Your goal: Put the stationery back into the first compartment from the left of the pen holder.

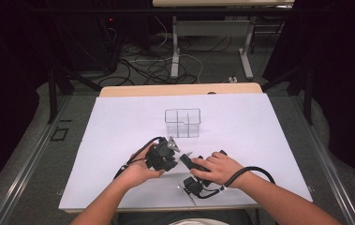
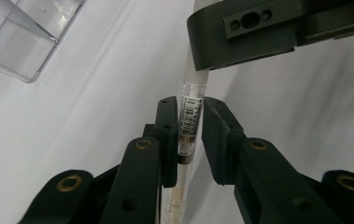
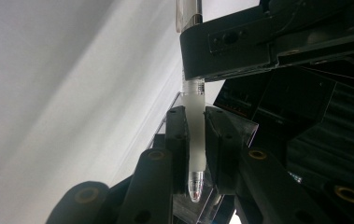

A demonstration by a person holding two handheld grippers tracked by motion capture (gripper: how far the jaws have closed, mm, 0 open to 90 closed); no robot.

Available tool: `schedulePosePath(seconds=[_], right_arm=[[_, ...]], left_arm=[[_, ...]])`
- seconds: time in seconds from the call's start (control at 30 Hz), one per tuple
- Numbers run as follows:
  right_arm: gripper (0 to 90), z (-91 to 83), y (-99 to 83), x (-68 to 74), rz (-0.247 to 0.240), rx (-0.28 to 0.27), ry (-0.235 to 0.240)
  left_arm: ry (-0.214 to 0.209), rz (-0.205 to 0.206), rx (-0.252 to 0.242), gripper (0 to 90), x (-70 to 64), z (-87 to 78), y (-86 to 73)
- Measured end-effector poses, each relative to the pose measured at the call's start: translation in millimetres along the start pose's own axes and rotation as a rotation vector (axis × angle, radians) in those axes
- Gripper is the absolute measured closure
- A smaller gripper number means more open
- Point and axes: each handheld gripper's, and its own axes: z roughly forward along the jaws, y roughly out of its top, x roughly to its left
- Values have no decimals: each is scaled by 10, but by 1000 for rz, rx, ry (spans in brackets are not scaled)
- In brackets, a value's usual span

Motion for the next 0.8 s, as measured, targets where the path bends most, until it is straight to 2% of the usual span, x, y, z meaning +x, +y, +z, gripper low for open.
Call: schedulePosePath(seconds=[0.13, 0.27, 0.6, 0.8], right_arm=[[799, 1, 10, 0, 1, -3, 2], [799, -3, 13, 5, 13, 1, 0], [799, 0, 35, -5, 8, -9, -10], [799, 4, 43, -9, 14, -13, -8]], left_arm=[[8, 11, 9, 770, -8, 1, -2], [17, 13, -4, 743, -6, 15, -10], [28, 28, 19, 723, -24, 82, -10], [30, 37, 28, 776, -31, 99, -6]])
